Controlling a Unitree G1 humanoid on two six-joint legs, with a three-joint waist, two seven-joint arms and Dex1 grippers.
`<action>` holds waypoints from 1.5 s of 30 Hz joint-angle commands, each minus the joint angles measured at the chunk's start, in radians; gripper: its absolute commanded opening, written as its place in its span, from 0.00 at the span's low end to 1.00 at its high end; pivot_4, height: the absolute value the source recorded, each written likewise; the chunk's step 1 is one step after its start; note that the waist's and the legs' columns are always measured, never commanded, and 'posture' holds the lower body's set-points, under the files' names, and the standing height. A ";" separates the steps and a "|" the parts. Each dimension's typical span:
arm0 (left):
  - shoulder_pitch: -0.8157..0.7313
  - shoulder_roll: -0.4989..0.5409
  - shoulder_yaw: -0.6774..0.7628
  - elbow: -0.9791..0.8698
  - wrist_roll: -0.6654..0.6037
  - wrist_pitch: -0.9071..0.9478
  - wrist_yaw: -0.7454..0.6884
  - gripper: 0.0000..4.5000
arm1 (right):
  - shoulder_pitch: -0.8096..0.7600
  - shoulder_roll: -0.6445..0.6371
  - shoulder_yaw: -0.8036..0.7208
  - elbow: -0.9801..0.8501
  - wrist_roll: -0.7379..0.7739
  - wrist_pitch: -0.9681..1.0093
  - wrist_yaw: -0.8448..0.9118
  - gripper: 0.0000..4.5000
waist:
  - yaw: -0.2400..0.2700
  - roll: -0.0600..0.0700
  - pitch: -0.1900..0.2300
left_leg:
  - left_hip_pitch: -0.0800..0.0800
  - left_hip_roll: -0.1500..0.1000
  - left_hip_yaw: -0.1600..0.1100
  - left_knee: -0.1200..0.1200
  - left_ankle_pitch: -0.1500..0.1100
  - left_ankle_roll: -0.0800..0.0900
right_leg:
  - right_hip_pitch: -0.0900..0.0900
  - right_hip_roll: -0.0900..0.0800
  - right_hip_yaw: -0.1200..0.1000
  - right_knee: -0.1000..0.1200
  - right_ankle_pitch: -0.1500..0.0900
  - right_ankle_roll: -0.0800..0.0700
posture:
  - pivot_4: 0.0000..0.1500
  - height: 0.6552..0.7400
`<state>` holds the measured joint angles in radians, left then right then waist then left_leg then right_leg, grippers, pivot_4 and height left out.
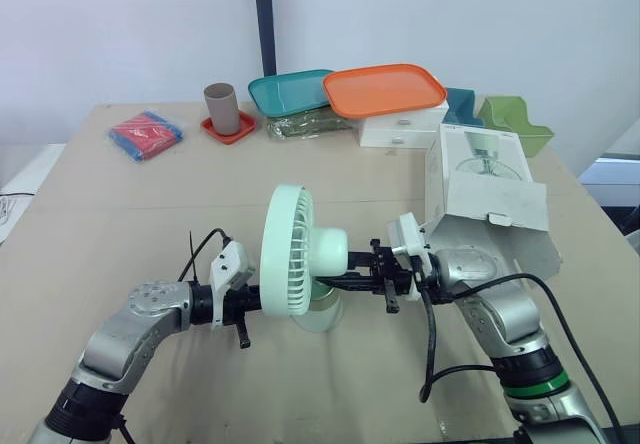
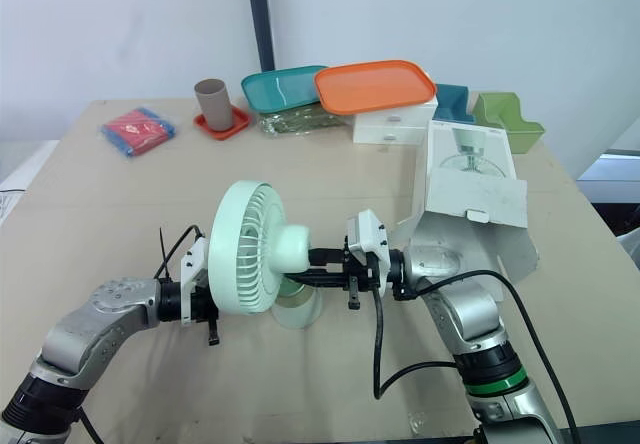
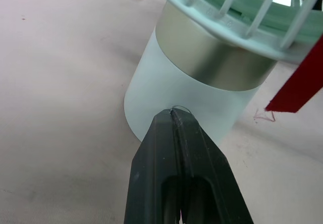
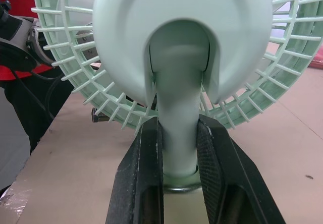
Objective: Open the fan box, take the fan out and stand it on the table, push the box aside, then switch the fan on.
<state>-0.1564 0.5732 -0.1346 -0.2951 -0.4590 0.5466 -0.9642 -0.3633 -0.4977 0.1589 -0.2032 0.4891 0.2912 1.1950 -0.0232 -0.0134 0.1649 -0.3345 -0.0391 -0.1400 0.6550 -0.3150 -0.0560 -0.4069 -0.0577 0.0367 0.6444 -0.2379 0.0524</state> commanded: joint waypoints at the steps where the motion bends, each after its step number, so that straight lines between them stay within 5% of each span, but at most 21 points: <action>1: -0.012 -0.011 -0.025 -0.054 -0.020 -0.005 -0.016 0.02 | 0.008 -0.008 0.020 -0.014 -0.007 0.010 0.001 0.08 | 0.000 0.000 0.000 | 0.000 0.000 0.000 0.000 0.000 0.000 | 0.000 0.000 0.000 0.000 0.000 0.000 | 1.00 1.00; 14: 0.014 0.011 0.008 -0.080 -0.031 0.001 -0.013 0.02 | 0.008 -0.011 0.018 -0.016 -0.005 0.014 0.001 0.08 | 0.000 0.000 0.000 | 0.000 0.000 0.000 0.000 0.000 0.000 | 0.000 0.000 0.000 0.000 0.000 0.000 | 1.00 1.00; 33: 0.207 0.187 0.213 -0.093 -0.055 -0.133 -0.099 0.02 | -0.141 -0.026 -0.030 0.012 0.035 0.046 0.015 0.08 | -0.003 0.001 0.001 | 0.000 0.001 0.002 0.000 0.000 0.000 | -0.002 0.000 0.000 0.000 0.000 0.000 | 1.00 1.00; 45: 0.221 0.147 0.210 -0.054 -0.009 -0.262 -0.065 0.02 | -0.416 0.076 -0.010 0.407 -0.040 -0.078 0.109 0.08 | -0.003 0.001 0.001 | -0.001 0.002 0.003 -0.001 0.000 0.000 | -0.003 0.000 0.000 0.000 0.001 -0.002 | 1.00 1.00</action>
<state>0.0685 0.7237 0.0574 -0.3328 -0.4755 0.3113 -1.0333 -0.7395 -0.4361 0.1639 0.1856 0.4411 0.2576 1.2789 -0.0264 -0.0128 0.1658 -0.3356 -0.0369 -0.1372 0.6543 -0.3154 -0.0555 -0.4105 -0.0572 0.0363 0.6447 -0.2368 0.0504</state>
